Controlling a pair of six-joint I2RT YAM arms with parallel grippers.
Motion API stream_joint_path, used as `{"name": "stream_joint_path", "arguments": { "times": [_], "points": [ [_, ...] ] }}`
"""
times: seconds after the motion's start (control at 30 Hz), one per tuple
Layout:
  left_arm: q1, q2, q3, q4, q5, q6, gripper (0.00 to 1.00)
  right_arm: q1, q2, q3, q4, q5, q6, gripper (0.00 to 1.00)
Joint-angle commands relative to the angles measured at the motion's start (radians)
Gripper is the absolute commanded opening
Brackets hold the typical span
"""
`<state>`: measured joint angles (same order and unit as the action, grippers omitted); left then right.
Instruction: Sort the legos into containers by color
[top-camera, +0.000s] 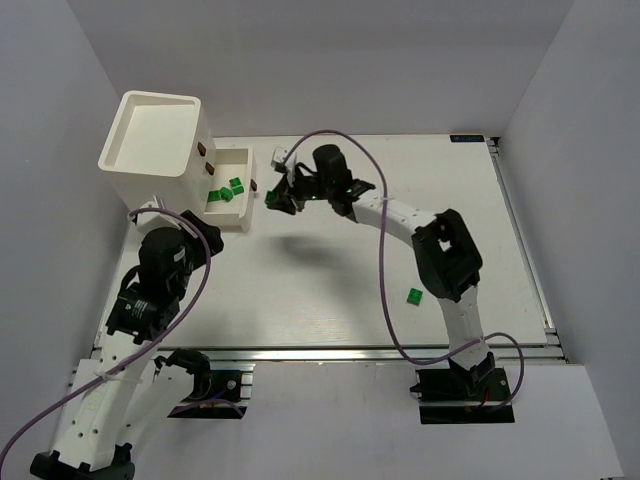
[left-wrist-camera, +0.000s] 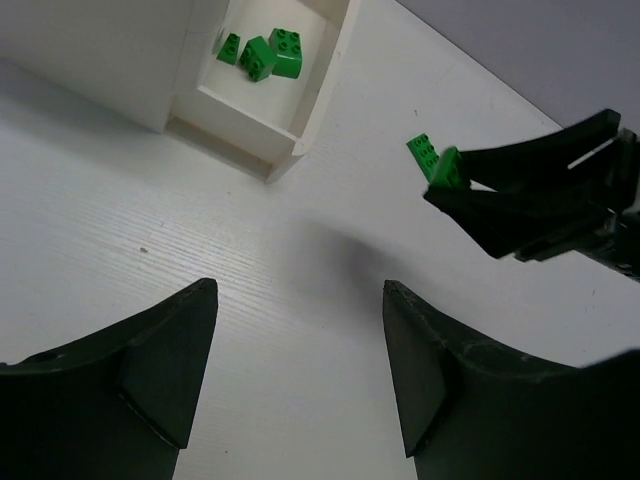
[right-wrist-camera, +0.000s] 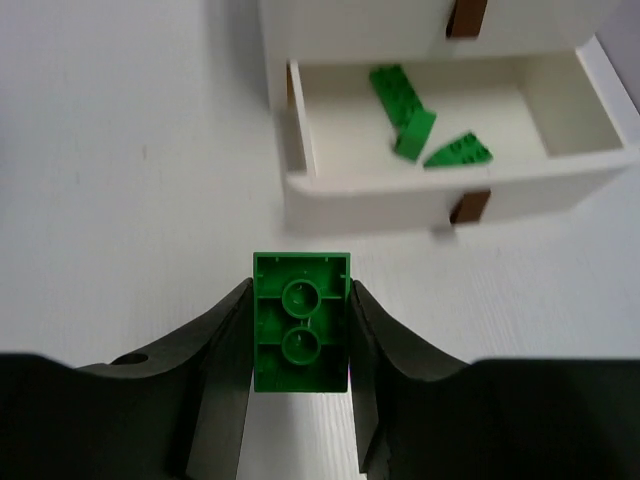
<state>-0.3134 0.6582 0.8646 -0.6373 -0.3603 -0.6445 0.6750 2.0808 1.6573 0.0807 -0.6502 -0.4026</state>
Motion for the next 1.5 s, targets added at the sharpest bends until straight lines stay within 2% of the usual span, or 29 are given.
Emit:
{"name": "stream_joint_path", "arguments": {
  "times": [0.0, 0.07, 0.2, 0.43, 0.53, 0.6, 0.63, 0.73, 0.77, 0.87, 0.93, 1.0, 1.07, 1.1, 1.17, 1.2, 1.23, 1.3, 1.33, 1.4, 1.43, 1.47],
  "points": [
    [0.004, -0.012, 0.050, -0.079, -0.031, -0.058, 0.77, 0.040, 0.079, 0.056, 0.428, 0.119, 0.425, 0.00],
    [0.004, -0.025, 0.057, -0.096, -0.029, -0.066, 0.77, 0.069, 0.143, 0.071, 0.619, 0.174, 0.484, 0.00],
    [0.004, -0.017, 0.085, -0.119, -0.017, -0.073, 0.77, 0.121, 0.290, 0.270, 0.740, 0.309, 0.499, 0.00],
    [0.004, 0.000, 0.119, -0.156, 0.006, -0.067, 0.77, 0.175, 0.588, 0.649, 0.728, 0.449, 0.427, 0.00],
    [0.004, -0.008, 0.116, -0.163, 0.015, -0.066, 0.77, 0.186, 0.622, 0.650, 0.760, 0.454, 0.377, 0.11],
    [0.004, -0.009, 0.114, -0.168, 0.017, -0.066, 0.77, 0.189, 0.622, 0.610, 0.768, 0.452, 0.363, 0.24],
    [0.004, -0.015, 0.111, -0.168, 0.020, -0.067, 0.77, 0.192, 0.628, 0.605, 0.768, 0.451, 0.348, 0.36],
    [0.004, -0.023, 0.102, -0.162, 0.027, -0.067, 0.77, 0.189, 0.640, 0.608, 0.763, 0.440, 0.329, 0.57],
    [0.004, -0.023, 0.099, -0.159, 0.030, -0.067, 0.77, 0.186, 0.639, 0.610, 0.758, 0.432, 0.321, 0.61],
    [0.004, -0.025, 0.085, -0.133, 0.047, -0.070, 0.77, 0.176, 0.624, 0.613, 0.752, 0.403, 0.311, 0.66],
    [0.004, -0.022, 0.073, -0.102, 0.061, -0.070, 0.77, 0.170, 0.602, 0.616, 0.748, 0.391, 0.314, 0.65],
    [0.004, -0.009, 0.053, -0.075, 0.079, -0.081, 0.72, 0.166, 0.578, 0.615, 0.734, 0.396, 0.338, 0.61],
    [0.004, 0.007, 0.039, -0.024, 0.102, -0.089, 0.64, 0.141, 0.507, 0.575, 0.722, 0.419, 0.369, 0.48],
    [0.004, 0.035, 0.025, 0.025, 0.125, -0.093, 0.47, 0.133, 0.478, 0.547, 0.693, 0.444, 0.395, 0.42],
    [0.004, 0.075, 0.011, 0.077, 0.164, -0.099, 0.28, 0.088, 0.379, 0.474, 0.615, 0.463, 0.436, 0.34],
    [-0.006, 0.134, 0.005, 0.105, 0.182, -0.113, 0.07, 0.054, 0.345, 0.449, 0.566, 0.462, 0.455, 0.34],
    [-0.006, 0.173, 0.007, 0.146, 0.211, -0.130, 0.00, 0.040, 0.270, 0.417, 0.476, 0.457, 0.487, 0.33],
    [-0.006, 0.257, 0.019, 0.195, 0.256, -0.144, 0.00, -0.030, 0.196, 0.290, 0.404, 0.408, 0.510, 0.23],
    [-0.015, 0.355, 0.048, 0.252, 0.306, -0.142, 0.00, -0.049, 0.120, 0.192, 0.351, 0.393, 0.515, 0.15],
    [-0.015, 0.467, 0.088, 0.310, 0.357, -0.152, 0.00, -0.116, 0.053, 0.100, 0.309, 0.315, 0.499, 0.10],
    [-0.015, 0.583, 0.147, 0.320, 0.392, -0.153, 0.13, -0.135, -0.002, 0.064, 0.280, 0.304, 0.484, 0.09],
    [-0.015, 0.650, 0.186, 0.323, 0.434, -0.158, 0.21, -0.159, -0.025, 0.017, 0.196, 0.301, 0.472, 0.10]
  ]
}}
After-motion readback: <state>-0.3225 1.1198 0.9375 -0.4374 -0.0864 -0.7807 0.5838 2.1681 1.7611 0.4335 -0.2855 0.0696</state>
